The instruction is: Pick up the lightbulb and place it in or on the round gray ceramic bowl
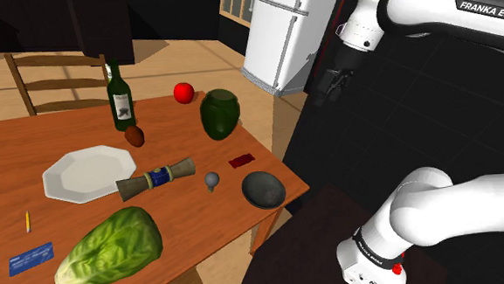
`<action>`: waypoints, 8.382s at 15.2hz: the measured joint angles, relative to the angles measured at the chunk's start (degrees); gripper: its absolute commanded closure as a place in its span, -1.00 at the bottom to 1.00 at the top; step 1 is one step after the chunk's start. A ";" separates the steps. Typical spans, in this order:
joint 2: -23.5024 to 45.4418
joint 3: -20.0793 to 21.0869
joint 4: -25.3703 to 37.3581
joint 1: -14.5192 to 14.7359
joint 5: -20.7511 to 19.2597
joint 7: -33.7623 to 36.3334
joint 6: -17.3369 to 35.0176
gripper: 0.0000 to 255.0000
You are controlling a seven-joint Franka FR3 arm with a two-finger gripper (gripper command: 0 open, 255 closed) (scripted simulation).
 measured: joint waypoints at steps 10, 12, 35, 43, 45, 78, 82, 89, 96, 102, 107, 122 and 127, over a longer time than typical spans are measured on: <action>7.07 5.71 -6.41 2.35 2.15 5.22 13.84 -1.00; 9.51 7.30 -7.27 2.98 2.59 6.74 17.24 -1.00; 55.74 18.25 6.57 8.12 -12.78 30.99 48.16 -1.00; 61.02 16.81 6.82 9.22 -16.11 33.64 52.84 -1.00; 61.25 16.73 6.90 9.23 -16.23 33.66 53.01 -1.00; 51.30 19.20 8.63 7.47 -9.97 28.64 42.01 1.00; 49.47 19.50 9.63 7.42 -8.91 27.92 39.30 1.00; 38.08 18.19 -0.89 5.37 -4.18 21.58 39.31 1.00; 22.64 13.85 -14.25 4.30 -0.09 12.94 37.86 1.00; 15.20 10.66 -21.21 3.55 0.25 8.52 37.45 1.00; 17.53 10.87 -23.56 3.34 0.03 8.73 42.10 1.00; 27.51 12.17 -27.12 2.16 -1.85 10.73 55.60 1.00; 27.65 12.18 -27.16 2.13 -1.89 10.76 55.79 -1.00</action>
